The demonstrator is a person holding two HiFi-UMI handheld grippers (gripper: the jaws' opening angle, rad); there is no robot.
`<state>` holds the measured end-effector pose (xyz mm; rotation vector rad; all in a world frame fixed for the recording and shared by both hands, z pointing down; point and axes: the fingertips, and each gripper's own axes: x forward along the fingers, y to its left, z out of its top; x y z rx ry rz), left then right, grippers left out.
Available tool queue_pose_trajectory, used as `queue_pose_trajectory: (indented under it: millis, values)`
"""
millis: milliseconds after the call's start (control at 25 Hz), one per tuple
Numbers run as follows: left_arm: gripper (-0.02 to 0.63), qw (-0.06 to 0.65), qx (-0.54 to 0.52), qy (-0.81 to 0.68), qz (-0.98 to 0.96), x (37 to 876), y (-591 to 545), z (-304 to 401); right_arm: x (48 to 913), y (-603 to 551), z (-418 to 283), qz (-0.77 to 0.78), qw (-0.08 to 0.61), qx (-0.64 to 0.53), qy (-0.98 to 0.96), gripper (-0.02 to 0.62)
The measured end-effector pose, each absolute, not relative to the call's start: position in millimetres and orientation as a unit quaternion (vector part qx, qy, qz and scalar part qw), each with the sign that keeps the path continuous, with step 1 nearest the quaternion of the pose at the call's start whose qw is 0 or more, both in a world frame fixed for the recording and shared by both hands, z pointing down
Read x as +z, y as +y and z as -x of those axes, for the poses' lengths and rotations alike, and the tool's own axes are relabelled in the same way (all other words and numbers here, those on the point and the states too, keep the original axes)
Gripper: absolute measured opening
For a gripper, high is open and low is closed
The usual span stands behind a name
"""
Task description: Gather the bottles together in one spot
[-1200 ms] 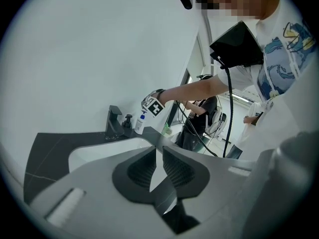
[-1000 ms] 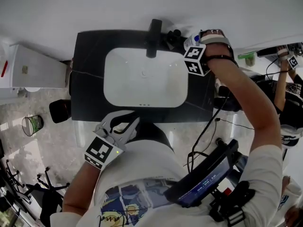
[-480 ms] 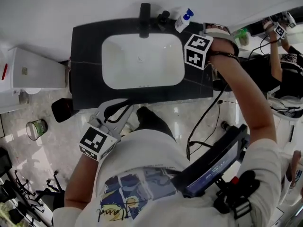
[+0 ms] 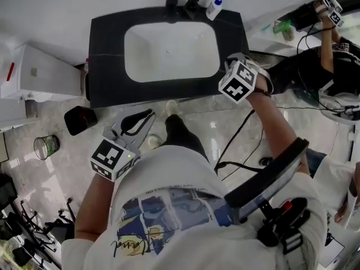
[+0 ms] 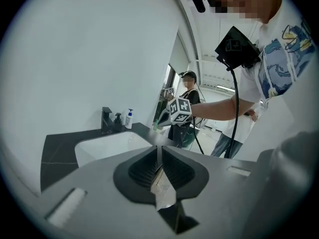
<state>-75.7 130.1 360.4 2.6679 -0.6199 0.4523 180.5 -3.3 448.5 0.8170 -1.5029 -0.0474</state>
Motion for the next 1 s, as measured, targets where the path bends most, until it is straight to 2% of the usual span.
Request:
queue_pose_trajectory:
  millis: [280, 480, 760, 1000]
  values:
    - [0.003, 0.173, 0.163, -0.227, -0.945, 362.3, 174.5, 90.6, 455.1, 85.8, -138.3, -0.425, 0.545, 0.022, -0.722, 0.000]
    - [0.003, 0.174, 0.159, -0.223, -0.946, 361.6, 199.2, 97.3, 442.4, 147.2, -106.5, -0.476, 0.431, 0.084, -0.762, 0.000]
    - [0.002, 0.182, 0.165, -0.217, -0.945, 367.0, 214.6, 99.6, 419.6, 188.1, -70.3, -0.510, 0.320, 0.109, -0.791, 0.000]
    - [0.002, 0.178, 0.166, -0.195, -0.950, 367.9, 218.7, 80.8, 395.2, 196.0, -56.5, -0.519, 0.270, 0.088, -0.806, -0.002]
